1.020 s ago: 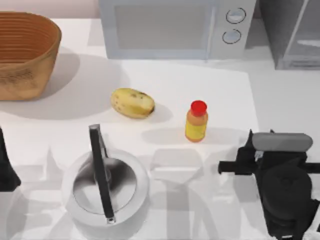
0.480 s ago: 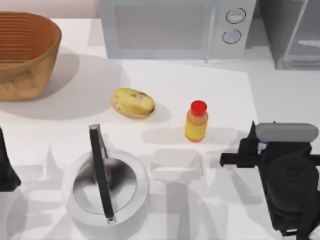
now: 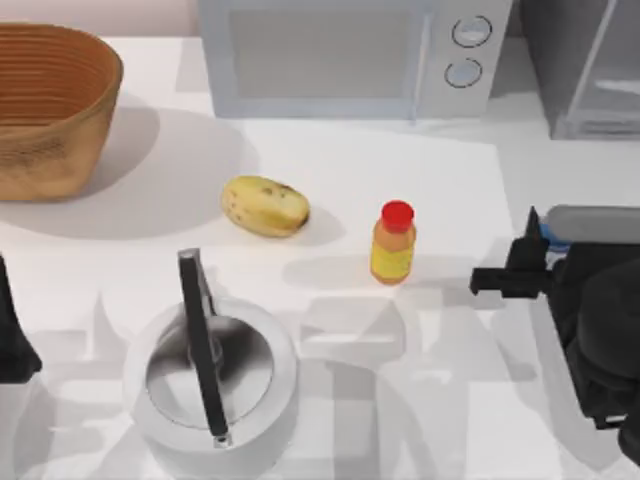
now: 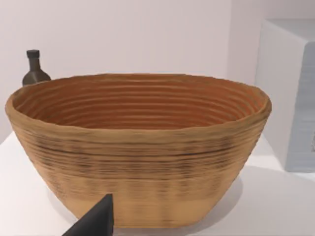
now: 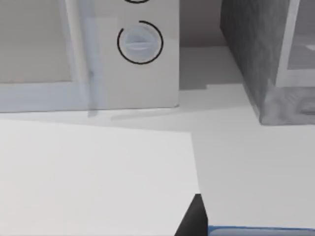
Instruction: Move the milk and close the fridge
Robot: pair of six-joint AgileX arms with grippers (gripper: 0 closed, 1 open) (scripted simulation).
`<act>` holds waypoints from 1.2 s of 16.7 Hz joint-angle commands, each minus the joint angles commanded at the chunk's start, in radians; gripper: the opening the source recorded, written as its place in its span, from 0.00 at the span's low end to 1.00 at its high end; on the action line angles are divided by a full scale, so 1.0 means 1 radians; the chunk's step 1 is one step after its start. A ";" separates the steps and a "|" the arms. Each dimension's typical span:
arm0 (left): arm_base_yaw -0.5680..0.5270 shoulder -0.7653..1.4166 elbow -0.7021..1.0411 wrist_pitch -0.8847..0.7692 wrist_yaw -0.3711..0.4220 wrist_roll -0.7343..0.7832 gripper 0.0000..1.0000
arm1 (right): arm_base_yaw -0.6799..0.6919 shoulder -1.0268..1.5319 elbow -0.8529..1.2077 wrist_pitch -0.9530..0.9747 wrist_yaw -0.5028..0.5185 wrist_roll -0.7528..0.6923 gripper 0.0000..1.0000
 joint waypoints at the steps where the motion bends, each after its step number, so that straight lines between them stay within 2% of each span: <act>1: 0.000 0.000 0.000 0.000 0.000 0.000 1.00 | -0.063 -0.025 0.006 -0.013 -0.062 -0.015 0.00; 6: 0.000 0.000 0.000 0.000 0.000 0.000 1.00 | -0.416 -0.178 0.044 -0.082 -0.415 -0.103 0.00; 9: 0.000 0.000 0.000 0.000 0.000 0.000 1.00 | -0.535 -0.255 0.064 -0.110 -0.534 -0.144 0.00; 16: 0.000 0.000 0.000 0.000 0.000 0.000 1.00 | -0.559 -0.271 0.068 -0.117 -0.557 -0.152 0.00; 20: 0.000 0.000 0.000 0.000 0.000 0.000 1.00 | -0.592 -0.162 0.180 -0.169 -0.585 -0.155 0.00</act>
